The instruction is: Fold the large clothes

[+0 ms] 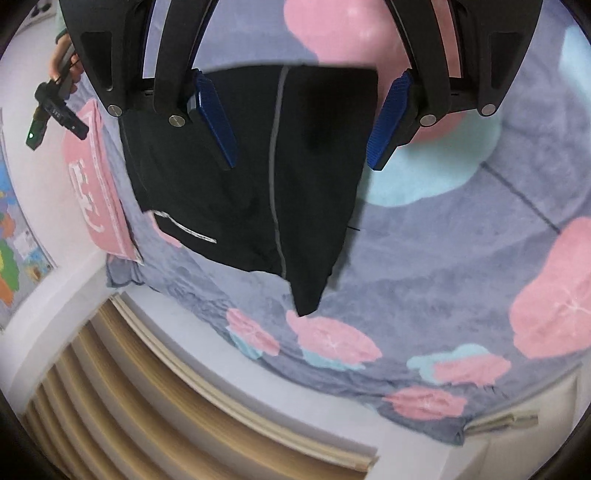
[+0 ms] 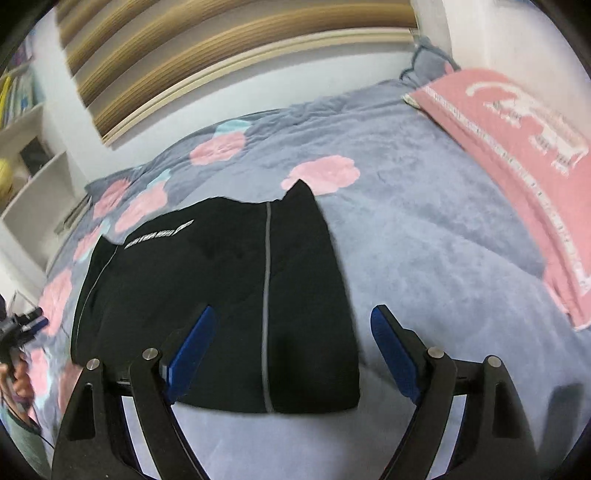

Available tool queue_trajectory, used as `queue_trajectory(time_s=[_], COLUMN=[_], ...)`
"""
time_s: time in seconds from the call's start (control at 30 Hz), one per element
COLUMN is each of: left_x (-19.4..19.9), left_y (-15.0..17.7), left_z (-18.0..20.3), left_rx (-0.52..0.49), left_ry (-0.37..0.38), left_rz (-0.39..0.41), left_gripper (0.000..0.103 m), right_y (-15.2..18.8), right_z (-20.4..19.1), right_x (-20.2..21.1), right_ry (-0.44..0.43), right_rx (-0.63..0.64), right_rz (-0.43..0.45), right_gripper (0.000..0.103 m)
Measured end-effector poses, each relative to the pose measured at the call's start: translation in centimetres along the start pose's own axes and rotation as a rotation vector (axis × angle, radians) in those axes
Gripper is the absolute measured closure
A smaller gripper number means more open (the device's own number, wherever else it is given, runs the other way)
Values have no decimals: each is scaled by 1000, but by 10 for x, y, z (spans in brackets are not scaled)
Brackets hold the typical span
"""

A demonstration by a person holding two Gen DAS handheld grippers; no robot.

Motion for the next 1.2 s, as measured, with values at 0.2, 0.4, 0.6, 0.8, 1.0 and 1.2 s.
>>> queue_trajectory(time_s=[0.2,0.4,0.6,0.8,1.0,1.2], left_x=[-69,-125,-167,-170,-167,-204], left_y=[-20,-31,-32,-32,-34,-22], left_z=[-19,-37,-47,-21,-19,-20], left_rx=[28,134,283,170,160,253], left_ry=[32,138,299,294,361,385], left_rz=[-39,-132,-235,-264,-276,-355], left_gripper=[29,29,29,51,57,31], right_y=[-17,-19,-14,-10,-9,-12], right_z=[16,31,51,39,25,26], right_x=[-68,-124,-162,-174,-181,-215], right_ry=[-18,-14,-201,-368,-430,-520], right_rx=[1,16,-112,-125,-62,-152], right_rz=[-71,-145,-262,-333,-375,-448], right_gripper=[15,15,12,28,37,20])
Point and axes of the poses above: each gripper's, at about its wrist camera, not at the fingertips, and x roughly against the way its jaws point, z to its right, y to its underside, the point moved 4 cm from there along -x, roughly the way its jaws point, and after that the axes turned 4 degrees about -x, right-handed, at the moved point
